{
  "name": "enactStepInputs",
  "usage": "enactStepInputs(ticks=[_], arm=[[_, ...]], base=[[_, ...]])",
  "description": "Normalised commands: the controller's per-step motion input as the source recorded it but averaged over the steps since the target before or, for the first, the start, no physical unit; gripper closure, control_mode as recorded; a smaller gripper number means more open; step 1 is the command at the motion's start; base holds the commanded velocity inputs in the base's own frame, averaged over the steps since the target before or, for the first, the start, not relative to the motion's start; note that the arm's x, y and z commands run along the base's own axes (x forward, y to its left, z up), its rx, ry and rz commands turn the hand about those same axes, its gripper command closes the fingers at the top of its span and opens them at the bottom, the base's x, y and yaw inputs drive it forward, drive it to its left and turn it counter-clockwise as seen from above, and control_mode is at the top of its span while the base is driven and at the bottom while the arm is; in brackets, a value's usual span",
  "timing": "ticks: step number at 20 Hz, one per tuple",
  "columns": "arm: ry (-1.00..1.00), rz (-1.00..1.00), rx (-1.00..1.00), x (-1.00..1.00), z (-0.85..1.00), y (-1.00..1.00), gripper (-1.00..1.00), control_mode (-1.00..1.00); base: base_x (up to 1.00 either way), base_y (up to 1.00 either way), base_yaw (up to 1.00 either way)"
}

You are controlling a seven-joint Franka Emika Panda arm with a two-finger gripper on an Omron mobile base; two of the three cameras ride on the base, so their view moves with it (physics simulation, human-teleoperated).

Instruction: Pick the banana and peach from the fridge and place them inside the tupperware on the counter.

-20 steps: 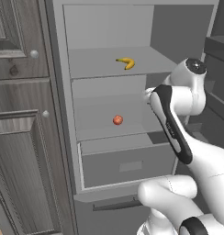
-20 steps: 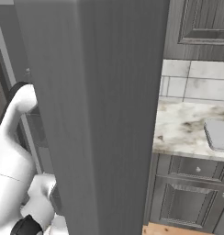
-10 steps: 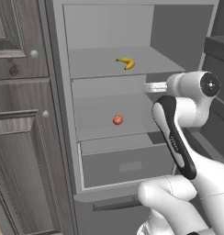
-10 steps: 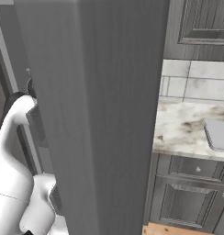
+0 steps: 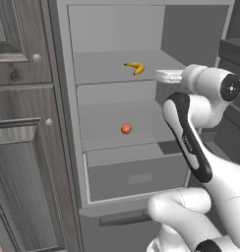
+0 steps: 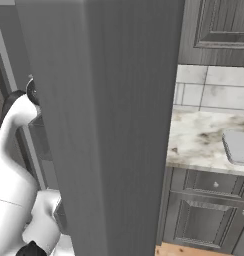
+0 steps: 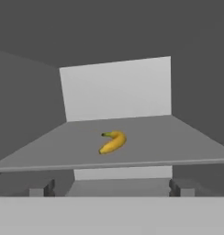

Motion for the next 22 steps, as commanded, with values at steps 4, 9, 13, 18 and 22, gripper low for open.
enactStepInputs(ticks=[4,9,13,18,22], arm=[[0.02,0.00,0.00,0.04,0.55,0.13,-1.00,-1.00],[0.14,-0.01,-0.03,0.06,0.35,0.23,-1.00,-1.00],[0.11,0.00,-0.10,0.04,0.02,0.19,-1.00,-1.00],[0.00,0.00,-0.09,0.03,-0.18,0.16,-1.00,-1.00],[0.00,0.00,-0.04,0.07,-0.19,0.01,-1.00,-1.00]], base=[[0.00,0.00,0.00],[0.00,0.00,0.00],[0.00,0.00,0.00],[0.00,0.00,0.00],[0.00,0.00,0.00]])
